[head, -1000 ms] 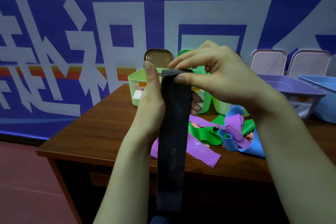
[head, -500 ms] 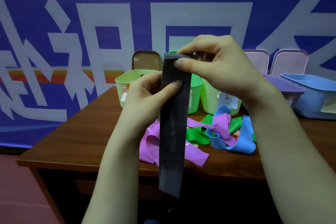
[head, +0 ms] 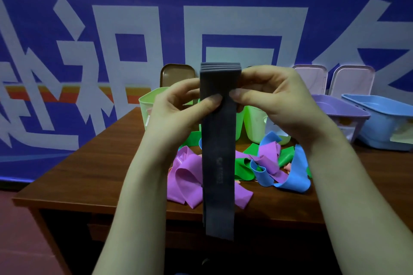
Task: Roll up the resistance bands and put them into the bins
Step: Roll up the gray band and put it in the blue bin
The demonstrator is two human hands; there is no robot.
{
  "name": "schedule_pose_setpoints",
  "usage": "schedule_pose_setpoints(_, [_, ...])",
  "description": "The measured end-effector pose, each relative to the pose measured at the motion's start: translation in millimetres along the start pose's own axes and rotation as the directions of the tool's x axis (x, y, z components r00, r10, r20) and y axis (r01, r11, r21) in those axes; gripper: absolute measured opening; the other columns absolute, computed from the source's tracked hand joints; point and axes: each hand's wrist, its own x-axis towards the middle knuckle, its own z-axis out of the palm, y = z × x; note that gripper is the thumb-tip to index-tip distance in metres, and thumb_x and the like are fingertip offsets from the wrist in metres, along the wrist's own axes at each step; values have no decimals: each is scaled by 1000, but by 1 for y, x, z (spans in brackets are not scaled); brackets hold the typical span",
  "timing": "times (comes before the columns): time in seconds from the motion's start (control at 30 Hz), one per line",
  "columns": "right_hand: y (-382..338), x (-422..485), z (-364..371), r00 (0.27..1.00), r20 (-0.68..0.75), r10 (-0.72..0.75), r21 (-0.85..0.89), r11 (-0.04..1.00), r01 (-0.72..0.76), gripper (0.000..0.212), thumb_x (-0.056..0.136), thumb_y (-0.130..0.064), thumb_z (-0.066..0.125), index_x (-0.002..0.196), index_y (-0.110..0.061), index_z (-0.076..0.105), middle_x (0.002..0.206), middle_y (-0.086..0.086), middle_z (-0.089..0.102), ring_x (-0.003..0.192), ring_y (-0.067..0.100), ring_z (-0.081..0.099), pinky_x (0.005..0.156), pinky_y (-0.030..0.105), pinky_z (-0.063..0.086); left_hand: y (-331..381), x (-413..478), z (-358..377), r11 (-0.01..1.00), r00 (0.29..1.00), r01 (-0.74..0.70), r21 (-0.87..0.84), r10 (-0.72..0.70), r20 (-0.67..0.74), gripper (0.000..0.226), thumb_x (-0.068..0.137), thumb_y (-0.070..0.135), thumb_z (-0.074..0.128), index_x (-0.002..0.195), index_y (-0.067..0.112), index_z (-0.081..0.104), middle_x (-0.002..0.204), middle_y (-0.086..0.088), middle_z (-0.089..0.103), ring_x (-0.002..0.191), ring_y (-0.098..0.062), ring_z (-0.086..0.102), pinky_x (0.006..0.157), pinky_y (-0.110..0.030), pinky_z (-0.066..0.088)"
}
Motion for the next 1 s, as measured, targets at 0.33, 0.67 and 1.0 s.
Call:
schedule_pose_setpoints(0.33, [2,-2,-11,999,-52,-6,224,974,17,41,80,9,63,107,-22,64,78,3,70,76,22,67,62,31,56,8,9,2,998,997,-41,-47,44,67,31,87,-2,59,111,18,61,98,-7,65,83,-14,68,58,-21,53])
schedule_pose_setpoints(0.67, [5,-2,-9,999,29,24,219,975,-30,40,84,3,63,117,-19,59,102,10,69,90,22,67,68,32,57,3,12,6,993,996,-85,-85,86,8,23,84,0,61,101,15,66,88,-5,64,80,-18,65,61,-30,56])
schedule_pose_setpoints(1.0, [16,2,-7,999,-20,35,310,950,-27,35,79,11,61,88,-20,77,90,5,75,87,21,71,72,32,58,15,9,11,985,991,132,-112,-132,8,29,91,37,54,95,12,67,85,-3,66,62,-13,61,49,-22,50])
